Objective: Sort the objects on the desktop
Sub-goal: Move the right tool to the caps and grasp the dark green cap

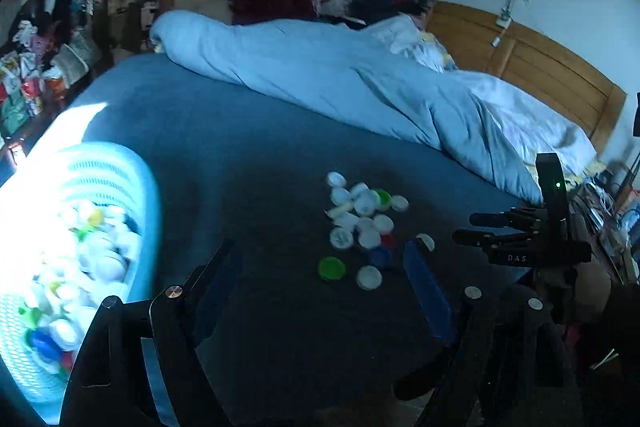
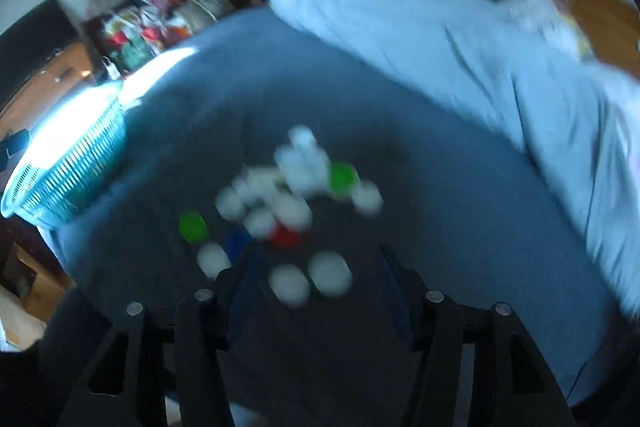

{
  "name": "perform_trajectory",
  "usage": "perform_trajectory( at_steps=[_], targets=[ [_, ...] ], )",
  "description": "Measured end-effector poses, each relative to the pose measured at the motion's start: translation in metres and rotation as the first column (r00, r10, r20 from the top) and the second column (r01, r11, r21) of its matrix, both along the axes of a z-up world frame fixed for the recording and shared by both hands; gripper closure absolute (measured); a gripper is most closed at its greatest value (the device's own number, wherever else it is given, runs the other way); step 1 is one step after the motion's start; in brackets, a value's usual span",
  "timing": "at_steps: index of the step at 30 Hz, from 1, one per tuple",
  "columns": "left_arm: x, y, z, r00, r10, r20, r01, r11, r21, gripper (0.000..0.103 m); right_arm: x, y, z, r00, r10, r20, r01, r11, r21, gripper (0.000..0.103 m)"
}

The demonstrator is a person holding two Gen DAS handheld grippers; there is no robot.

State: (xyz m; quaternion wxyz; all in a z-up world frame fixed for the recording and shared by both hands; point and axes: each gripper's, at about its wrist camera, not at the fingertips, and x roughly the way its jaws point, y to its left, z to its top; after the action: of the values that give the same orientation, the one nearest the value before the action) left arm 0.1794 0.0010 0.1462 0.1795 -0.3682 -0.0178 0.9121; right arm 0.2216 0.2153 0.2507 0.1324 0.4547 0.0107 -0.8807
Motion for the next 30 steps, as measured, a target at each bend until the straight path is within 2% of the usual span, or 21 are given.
perform_trajectory(
  at_steps=[2, 5, 10, 11, 13, 15, 21, 23, 24, 25, 26, 28, 29, 30],
  targets=[
    [-0.017, 0.013, -0.036, 0.997, -0.023, 0.079, 0.021, 1.0, 0.015, 0.025, 0.0, -0.004, -0.02, 0.999, 0.043, 0.033, -0.042, 0.999, -0.019, 0.04],
    [-0.025, 0.016, -0.074, 0.986, 0.009, 0.165, -0.02, 0.998, 0.064, 0.025, -0.007, -0.019, -0.04, 0.994, 0.101, 0.032, -0.101, 0.995, -0.005, 0.04],
    [-0.024, 0.028, -0.093, 0.978, 0.022, 0.21, -0.027, 0.999, 0.021, 0.025, -0.026, -0.011, -0.069, 0.994, 0.093, 0.049, -0.094, 0.995, 0.016, 0.044],
    [-0.024, 0.03, -0.094, 0.977, 0.023, 0.213, -0.028, 0.999, 0.024, 0.025, -0.03, -0.011, -0.073, 0.994, 0.097, 0.048, -0.098, 0.995, 0.019, 0.049],
    [-0.026, 0.032, -0.096, 0.975, 0.021, 0.223, -0.029, 0.999, 0.035, 0.025, -0.032, -0.011, -0.071, 0.992, 0.122, 0.022, -0.122, 0.993, 0.002, 0.05],
    [-0.026, 0.035, -0.101, 0.974, 0.009, 0.226, -0.018, 0.999, 0.038, 0.025, -0.03, -0.009, -0.067, 0.991, 0.135, -0.007, -0.135, 0.991, -0.019, 0.061],
    [-0.029, 0.054, -0.113, 0.973, -0.035, 0.23, 0.028, 0.999, 0.031, 0.025, -0.011, 0.005, -0.033, 0.988, 0.102, -0.113, -0.113, 0.988, -0.101, 0.061],
    [-0.03, 0.062, -0.116, 0.974, -0.045, 0.223, 0.041, 0.999, 0.021, 0.025, -0.006, 0.015, -0.028, 0.989, 0.077, -0.123, -0.092, 0.989, -0.117, 0.061],
    [-0.031, 0.064, -0.117, 0.973, -0.047, 0.225, 0.045, 0.999, 0.014, 0.025, -0.009, 0.019, -0.033, 0.994, 0.056, -0.099, -0.063, 0.995, -0.073, 0.061],
    [-0.032, 0.066, -0.119, 0.972, -0.05, 0.231, 0.048, 0.999, 0.017, 0.025, -0.017, 0.022, -0.044, 0.999, 0.033, -0.029, -0.034, 0.999, -0.019, 0.061],
    [-0.032, 0.067, -0.12, 0.97, -0.052, 0.238, 0.047, 0.999, 0.026, 0.025, -0.021, 0.028, -0.051, 1.0, -0.006, 0.003, 0.006, 1.0, -0.017, 0.061],
    [-0.033, 0.069, -0.122, 0.968, -0.054, 0.245, 0.046, 0.998, 0.038, 0.025, -0.016, 0.049, -0.044, 0.998, -0.052, -0.028, 0.048, 0.988, -0.15, 0.059],
    [-0.032, 0.07, -0.122, 0.968, -0.056, 0.244, 0.049, 0.998, 0.037, 0.025, -0.009, 0.051, -0.037, 0.996, -0.041, -0.074, 0.03, 0.988, -0.149, 0.059],
    [-0.032, 0.071, -0.121, 0.969, -0.058, 0.242, 0.051, 0.998, 0.034, 0.025, -0.007, 0.05, -0.037, 0.997, -0.023, -0.071, 0.013, 0.99, -0.139, 0.061]
  ],
)
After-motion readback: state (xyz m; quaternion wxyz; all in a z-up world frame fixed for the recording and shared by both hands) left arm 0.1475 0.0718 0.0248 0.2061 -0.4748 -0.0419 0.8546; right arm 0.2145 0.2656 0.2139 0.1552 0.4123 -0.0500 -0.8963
